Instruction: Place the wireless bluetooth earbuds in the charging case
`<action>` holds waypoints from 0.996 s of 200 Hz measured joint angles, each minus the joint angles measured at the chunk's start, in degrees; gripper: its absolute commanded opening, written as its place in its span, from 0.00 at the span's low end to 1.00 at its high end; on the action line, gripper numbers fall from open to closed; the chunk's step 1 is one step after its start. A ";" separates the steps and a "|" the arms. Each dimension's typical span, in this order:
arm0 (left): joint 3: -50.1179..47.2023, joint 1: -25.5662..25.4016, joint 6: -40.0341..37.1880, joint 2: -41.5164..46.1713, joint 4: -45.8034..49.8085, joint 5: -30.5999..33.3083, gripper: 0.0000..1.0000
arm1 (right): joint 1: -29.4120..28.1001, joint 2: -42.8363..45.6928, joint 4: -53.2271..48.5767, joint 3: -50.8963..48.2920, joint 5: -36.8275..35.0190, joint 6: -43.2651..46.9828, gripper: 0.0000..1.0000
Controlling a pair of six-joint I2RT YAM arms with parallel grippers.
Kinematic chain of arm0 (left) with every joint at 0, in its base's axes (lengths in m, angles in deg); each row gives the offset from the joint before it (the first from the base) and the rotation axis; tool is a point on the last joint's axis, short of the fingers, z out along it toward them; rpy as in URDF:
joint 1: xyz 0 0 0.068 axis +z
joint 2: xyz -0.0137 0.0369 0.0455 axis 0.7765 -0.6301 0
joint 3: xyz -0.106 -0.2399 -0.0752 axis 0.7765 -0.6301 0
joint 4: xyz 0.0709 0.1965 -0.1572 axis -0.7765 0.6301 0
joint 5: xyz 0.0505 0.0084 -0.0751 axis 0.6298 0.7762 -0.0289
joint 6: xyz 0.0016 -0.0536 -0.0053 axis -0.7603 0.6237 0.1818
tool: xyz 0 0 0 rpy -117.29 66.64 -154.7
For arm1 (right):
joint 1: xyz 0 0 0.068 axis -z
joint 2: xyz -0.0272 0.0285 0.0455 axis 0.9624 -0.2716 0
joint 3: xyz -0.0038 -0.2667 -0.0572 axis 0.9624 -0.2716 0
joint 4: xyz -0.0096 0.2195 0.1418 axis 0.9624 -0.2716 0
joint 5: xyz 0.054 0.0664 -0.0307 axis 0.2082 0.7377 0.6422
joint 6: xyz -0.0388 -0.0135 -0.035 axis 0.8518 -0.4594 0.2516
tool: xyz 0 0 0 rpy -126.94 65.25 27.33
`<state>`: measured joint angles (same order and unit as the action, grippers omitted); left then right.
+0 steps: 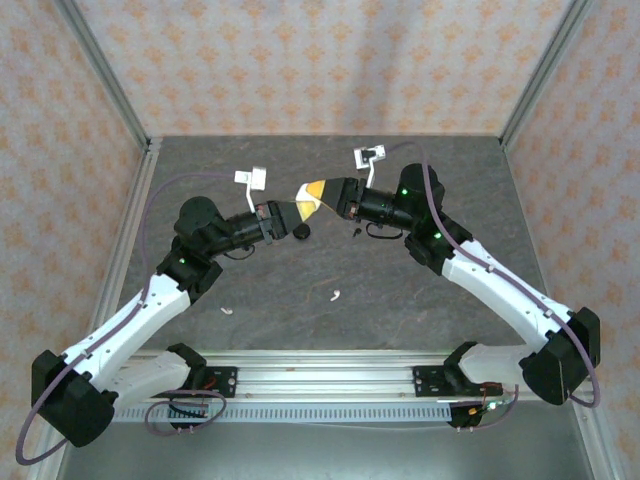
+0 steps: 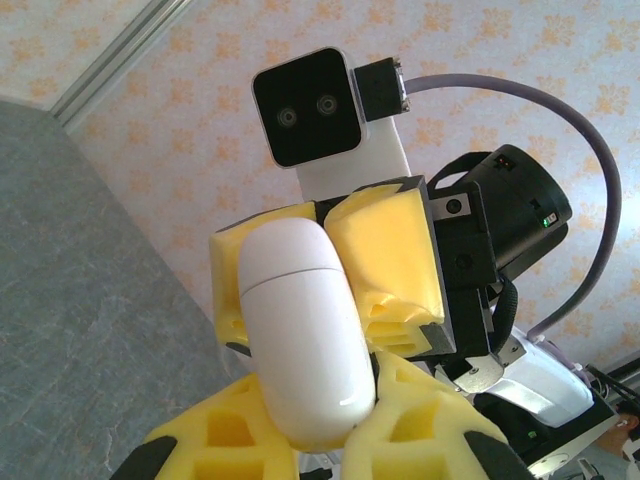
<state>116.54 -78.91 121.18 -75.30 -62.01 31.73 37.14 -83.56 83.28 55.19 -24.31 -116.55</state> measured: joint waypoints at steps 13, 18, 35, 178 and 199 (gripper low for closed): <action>0.00 0.00 0.07 0.00 0.61 -0.02 0.21 | 0.00 0.00 -0.92 0.17 -0.04 0.81 0.10; 0.02 0.00 0.20 -0.02 0.92 -0.02 0.23 | 0.00 0.00 -1.55 0.35 -0.02 1.29 0.10; 0.22 0.00 -0.02 -0.02 2.32 -0.02 0.34 | -0.09 0.00 -3.48 0.79 -0.11 2.75 0.08; 18.16 0.61 -26.10 -0.11 45.81 3.67 0.66 | -0.44 -2.51 -32.33 16.85 -5.31 22.67 0.05; 18.25 1.29 -28.35 -0.02 47.98 2.67 0.62 | -0.44 -3.78 -35.34 18.80 -4.17 26.69 0.05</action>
<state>134.79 -77.62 92.83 -75.32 -14.04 34.40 36.70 -87.35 47.93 73.99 -28.49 -89.87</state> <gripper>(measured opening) 0.649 0.184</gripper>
